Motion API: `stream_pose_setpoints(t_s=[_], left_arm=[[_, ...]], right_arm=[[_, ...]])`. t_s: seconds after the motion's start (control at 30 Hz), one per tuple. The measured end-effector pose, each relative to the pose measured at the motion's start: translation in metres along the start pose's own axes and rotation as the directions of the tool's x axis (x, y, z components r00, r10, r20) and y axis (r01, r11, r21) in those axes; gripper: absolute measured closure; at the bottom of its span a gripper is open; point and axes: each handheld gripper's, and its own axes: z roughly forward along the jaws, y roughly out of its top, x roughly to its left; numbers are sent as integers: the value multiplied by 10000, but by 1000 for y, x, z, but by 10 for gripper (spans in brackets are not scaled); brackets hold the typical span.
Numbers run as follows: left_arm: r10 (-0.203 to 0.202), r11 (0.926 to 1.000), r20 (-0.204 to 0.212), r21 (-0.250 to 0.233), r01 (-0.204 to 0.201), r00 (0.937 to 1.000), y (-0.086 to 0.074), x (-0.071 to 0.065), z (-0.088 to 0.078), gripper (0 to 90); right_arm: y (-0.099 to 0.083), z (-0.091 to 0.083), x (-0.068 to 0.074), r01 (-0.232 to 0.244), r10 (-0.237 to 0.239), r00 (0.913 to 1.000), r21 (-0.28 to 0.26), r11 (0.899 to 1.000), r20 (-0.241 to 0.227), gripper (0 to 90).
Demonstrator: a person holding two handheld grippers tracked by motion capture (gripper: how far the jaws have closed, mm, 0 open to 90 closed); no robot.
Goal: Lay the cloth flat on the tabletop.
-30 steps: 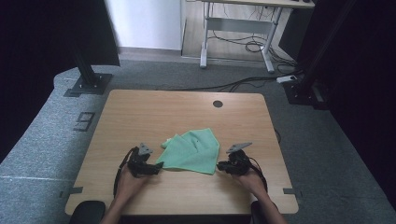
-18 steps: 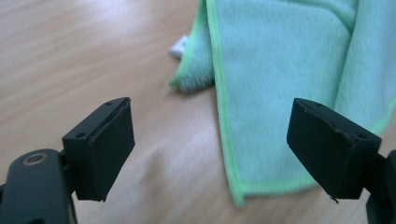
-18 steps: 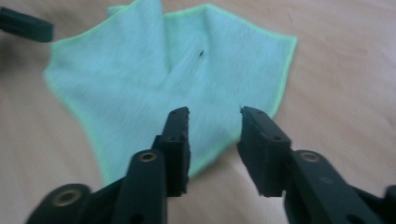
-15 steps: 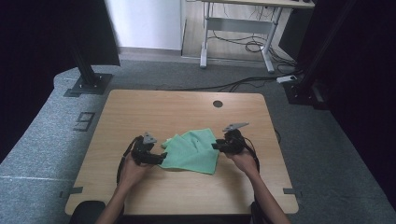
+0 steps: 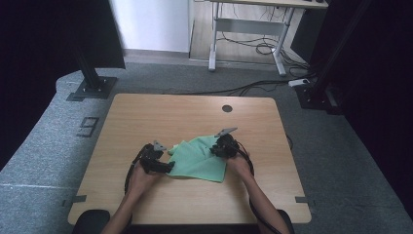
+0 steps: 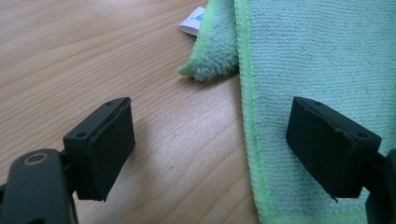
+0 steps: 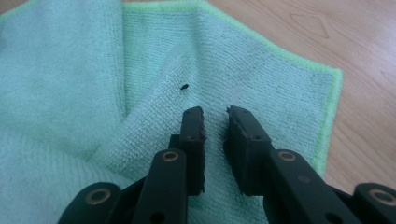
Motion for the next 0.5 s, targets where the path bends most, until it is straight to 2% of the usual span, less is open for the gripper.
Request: stream_pose_setpoints(t_s=[0.1, 0.37, 0.43, 0.5], left_arm=[[-169, 9998, -189, 47, 170, 9997, -6, 1, -6, 153], [-707, 9975, -212, 76, 708, 9973, -21, 0, -17, 153], [-695, 9975, -214, 73, 696, 9974, -23, -3, -19, 160], [-444, 9990, -305, 86, 446, 9986, -22, -6, -20, 160]], right_arm=[[-8, -6, -3, -202, 205, 9996, -123, 9997, 208, 787], [-23, -19, -12, -546, 553, 9980, -247, 9982, 293, 787], [-26, -21, -14, -600, 607, 9979, -323, 9977, 208, 782], [-27, -22, -14, -683, 688, 9975, -320, 9972, 139, 718]])
